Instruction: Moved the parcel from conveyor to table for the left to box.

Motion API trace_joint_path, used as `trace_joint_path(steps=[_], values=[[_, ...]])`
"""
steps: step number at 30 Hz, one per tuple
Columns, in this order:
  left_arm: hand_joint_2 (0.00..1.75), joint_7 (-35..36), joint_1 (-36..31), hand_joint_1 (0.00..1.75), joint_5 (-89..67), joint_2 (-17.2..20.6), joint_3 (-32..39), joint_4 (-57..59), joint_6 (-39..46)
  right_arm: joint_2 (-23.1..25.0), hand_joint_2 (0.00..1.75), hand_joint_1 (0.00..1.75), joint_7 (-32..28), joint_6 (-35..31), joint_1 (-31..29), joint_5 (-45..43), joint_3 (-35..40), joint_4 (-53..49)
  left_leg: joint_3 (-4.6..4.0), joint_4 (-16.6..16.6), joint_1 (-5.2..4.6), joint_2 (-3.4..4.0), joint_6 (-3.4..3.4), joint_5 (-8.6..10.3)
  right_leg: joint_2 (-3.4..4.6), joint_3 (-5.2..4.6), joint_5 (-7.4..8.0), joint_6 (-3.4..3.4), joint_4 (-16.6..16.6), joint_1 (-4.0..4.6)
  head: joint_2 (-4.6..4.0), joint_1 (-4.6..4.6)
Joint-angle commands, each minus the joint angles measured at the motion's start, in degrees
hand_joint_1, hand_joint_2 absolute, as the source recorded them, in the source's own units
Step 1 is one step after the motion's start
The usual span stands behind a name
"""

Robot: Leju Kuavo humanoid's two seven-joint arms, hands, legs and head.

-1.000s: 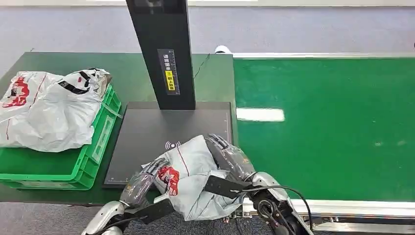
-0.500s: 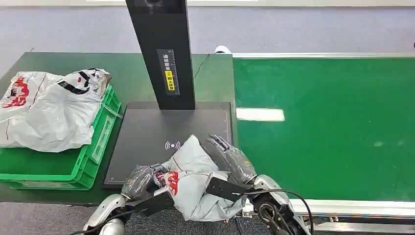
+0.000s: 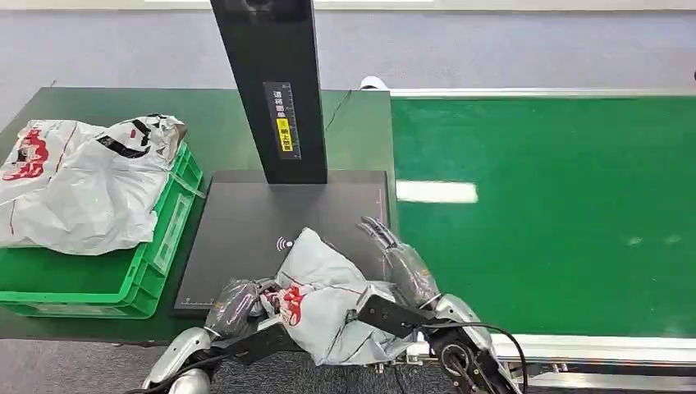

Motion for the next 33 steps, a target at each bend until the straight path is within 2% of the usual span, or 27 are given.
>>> trace_joint_path(steps=[1,6,7,12,13,15,16,18,20,30,33], values=[[1.75,-1.84,0.01,1.75,1.19,-0.16,0.81,1.59,4.46,1.11,1.75,0.0,-0.52,-1.56,1.18,-1.37,-3.09,-1.26,0.04,-0.06,0.0,0.03,0.01,0.02,0.0,0.04,0.02,-0.01,-0.07,0.01,0.0,0.0],[1.75,-4.62,-0.2,1.75,2.55,-0.53,1.83,0.61,9.37,2.03,1.75,0.0,-3.27,-4.48,3.06,-4.89,-5.57,-3.8,-0.06,-0.04,0.01,-0.05,0.0,0.02,-0.09,-0.05,0.0,-0.03,-0.04,0.02,0.0,0.0],[1.75,-6.08,-0.07,1.75,2.81,-0.96,2.35,0.09,12.51,2.19,1.75,0.0,-4.38,-5.36,3.68,-6.03,-6.1,-4.63,-0.04,-0.08,0.02,-0.05,0.01,0.03,-0.1,-0.02,0.01,-0.04,-0.09,0.04,0.0,0.0],[1.75,-12.08,0.14,1.75,2.33,-2.22,5.4,-3.64,30.89,5.0,1.75,0.0,-6.82,-8.01,4.76,-13.64,-9.41,-6.92,-0.24,0.01,0.02,-0.03,0.0,0.0,-0.05,-0.24,0.0,-0.01,-0.01,0.02,0.0,0.0],[1.75,-20.06,-0.08,1.75,3.95,-3.56,7.55,-5.44,46.96,6.77,1.75,0.0,-9.16,-9.98,4.48,-18.85,-10.71,-6.54,-0.27,0.03,0.02,-0.02,0.01,-0.01,-0.05,-0.27,-0.02,-0.01,0.01,0.03,0.0,0.0],[1.75,-26.11,0.41,1.75,5.46,-7.56,13.92,-10.15,47.19,6.6,1.75,0.0,-10.0,-12.16,4.07,-21.7,-9.64,-6.08,-0.34,0.05,0.01,0.03,0.0,-0.01,0.0,-0.36,-0.01,-0.02,0.04,0.02,0.0,0.0],[1.75,-31.74,0.45,1.75,7.58,-10.82,18.26,-12.95,47.19,6.56,1.75,0.0,-10.52,-12.93,3.96,-23.32,-9.43,-5.84,-0.26,0.04,0.04,0.02,0.0,-0.04,-0.03,-0.27,-0.03,-0.03,0.02,0.05,0.0,0.0],[1.75,-31.74,0.17,1.75,9.23,-12.78,21.79,-18.78,47.19,7.05,1.75,0.0,-11.18,-13.93,4.13,-25.58,-9.79,-5.28,-0.39,0.07,0.03,0.06,0.01,-0.03,0.01,-0.41,-0.01,-0.02,0.04,0.04,0.0,-0.04],[1.75,-31.74,-0.23,1.75,12.62,-13.66,24.38,-23.0,47.19,6.71,1.75,0.0,-11.83,-15.31,4.69,-26.78,-8.92,-4.34,-0.54,0.17,0.1,-0.06,0.02,-0.02,-0.1,-0.46,0.01,0.0,0.05,0.11,0.0,0.0],[1.75,-31.74,-2.8,1.75,10.7,-16.25,30.36,-30.04,47.19,5.96,1.75,0.0,-13.56,-18.08,5.1,-30.16,-7.71,-2.65,-0.4,0.05,0.06,0.05,0.0,-0.02,0.02,-0.39,0.01,-0.01,-0.01,0.07,0.0,-0.02],[1.75,-31.74,-5.06,1.75,7.68,-17.15,35.91,-29.08,47.19,5.32,1.75,0.0,-13.92,-19.32,6.5,-30.87,-7.29,-3.72,-0.33,0.0,0.04,-0.04,0.02,0.0,-0.09,-0.3,-0.01,-0.01,-0.04,0.06,0.0,0.0]])
